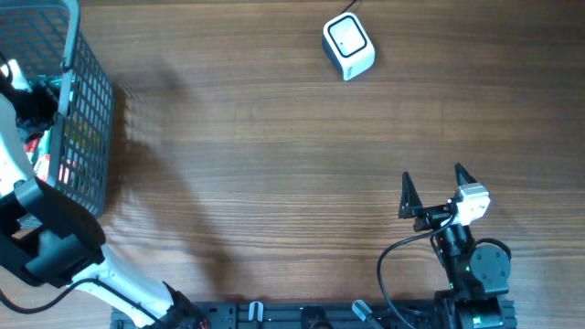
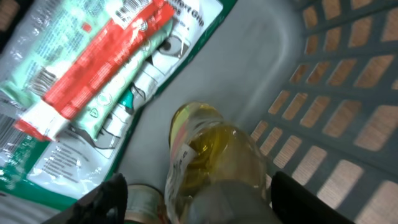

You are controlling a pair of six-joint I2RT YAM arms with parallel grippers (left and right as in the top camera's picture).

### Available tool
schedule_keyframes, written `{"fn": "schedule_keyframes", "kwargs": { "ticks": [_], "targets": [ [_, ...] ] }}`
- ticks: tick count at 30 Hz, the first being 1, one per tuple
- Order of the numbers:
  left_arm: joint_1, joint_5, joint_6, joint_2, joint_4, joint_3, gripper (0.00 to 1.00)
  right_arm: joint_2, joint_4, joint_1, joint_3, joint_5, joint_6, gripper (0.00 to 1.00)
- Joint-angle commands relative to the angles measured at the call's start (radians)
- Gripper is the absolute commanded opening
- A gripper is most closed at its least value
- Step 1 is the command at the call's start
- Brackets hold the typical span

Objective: Scan the item barcode
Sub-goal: 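Reach the left gripper into the basket and grasp the yellow oil bottle, then carry the bottle with the left gripper and set it near the scanner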

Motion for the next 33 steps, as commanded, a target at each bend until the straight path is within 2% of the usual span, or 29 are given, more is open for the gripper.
{"fn": "schedule_keyframes", "kwargs": {
  "ticks": [1,3,6,7,8,11,20,23,27,33],
  "targets": [
    [0.003,0.019,0.013,0.013,0.035,-0.049,0.63,-0.003,0.003,-0.004,-0.001,0.009,-0.011,1.0],
    [0.003,0.019,0.013,0.013,0.059,-0.067,0.62,-0.003,0.003,-0.004,-0.001,0.009,-0.011,1.0],
    [0.003,0.018,0.013,0.013,0.067,-0.067,0.5,-0.003,0.002,-0.004,-0.001,0.009,-0.01,1.0],
    [0.003,0.019,0.013,0.013,0.069,-0.067,0.44,-0.003,0.003,-0.004,-0.001,0.009,-0.011,1.0],
    [0.003,0.019,0.013,0.013,0.076,-0.067,0.34,-0.003,0.003,-0.004,-0.001,0.009,-0.011,1.0],
    [0.003,0.019,0.013,0.005,0.089,-0.055,0.27,-0.003,0.003,-0.004,-0.001,0.009,-0.011,1.0],
    [0.004,0.019,-0.001,-0.168,0.105,0.194,0.26,-0.003,0.002,-0.004,-0.001,0.009,-0.011,1.0],
    [0.004,0.037,-0.08,-0.254,0.126,0.278,0.27,-0.003,0.003,-0.004,-0.001,0.009,-0.011,1.0],
    [-0.009,0.167,-0.162,-0.394,0.177,0.299,0.25,-0.003,0.003,-0.004,-0.001,0.009,-0.011,1.0],
    [-0.145,0.169,-0.171,-0.534,0.14,0.299,0.24,-0.003,0.002,-0.004,-0.001,0.009,-0.011,1.0]
  ]
}}
